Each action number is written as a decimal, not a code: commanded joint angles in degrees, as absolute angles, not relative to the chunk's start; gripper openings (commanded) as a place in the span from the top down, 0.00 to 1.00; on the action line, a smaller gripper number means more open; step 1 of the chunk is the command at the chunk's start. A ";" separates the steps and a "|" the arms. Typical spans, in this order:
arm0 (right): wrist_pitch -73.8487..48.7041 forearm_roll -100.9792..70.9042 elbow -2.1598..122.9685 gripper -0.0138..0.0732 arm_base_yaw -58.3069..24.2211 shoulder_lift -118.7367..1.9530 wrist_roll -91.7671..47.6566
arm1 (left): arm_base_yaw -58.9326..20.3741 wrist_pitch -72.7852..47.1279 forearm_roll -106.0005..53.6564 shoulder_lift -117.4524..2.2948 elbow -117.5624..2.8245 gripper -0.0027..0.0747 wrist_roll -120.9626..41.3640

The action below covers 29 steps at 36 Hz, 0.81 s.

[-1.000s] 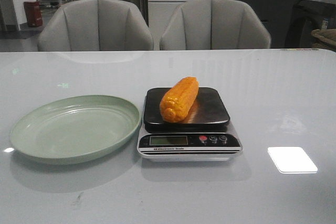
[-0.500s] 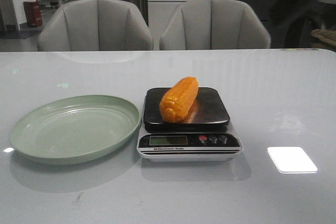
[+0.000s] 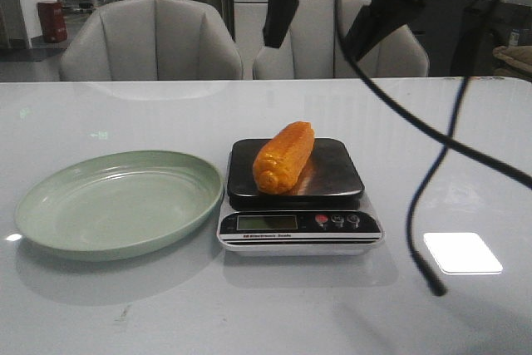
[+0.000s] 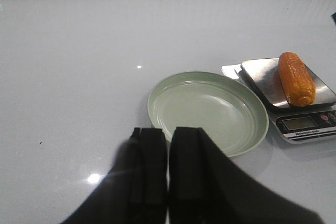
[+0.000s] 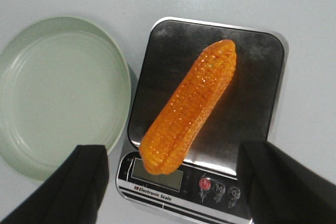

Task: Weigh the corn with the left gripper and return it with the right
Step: 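Reach the right gripper down over the corn on the scale and grasp it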

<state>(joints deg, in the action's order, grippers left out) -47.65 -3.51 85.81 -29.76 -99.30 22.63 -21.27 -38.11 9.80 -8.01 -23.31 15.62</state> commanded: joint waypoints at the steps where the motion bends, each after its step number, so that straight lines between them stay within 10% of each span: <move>1: -51.28 2.06 93.50 0.15 -31.10 -102.17 29.77 | -21.01 -33.92 10.11 -8.66 -24.67 0.81 15.77; 20: -59.55 2.82 100.69 0.16 -33.17 -115.97 43.93 | -21.01 -34.02 10.11 -8.39 -24.67 0.81 15.77; 29: -58.66 2.54 100.85 0.62 -33.17 -117.55 43.93 | -21.01 -34.02 10.11 -8.39 -24.67 0.81 15.77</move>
<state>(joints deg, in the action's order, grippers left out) -60.04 1.67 98.83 -33.22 -120.41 43.76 -21.27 -38.11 9.80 -7.65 -23.31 15.62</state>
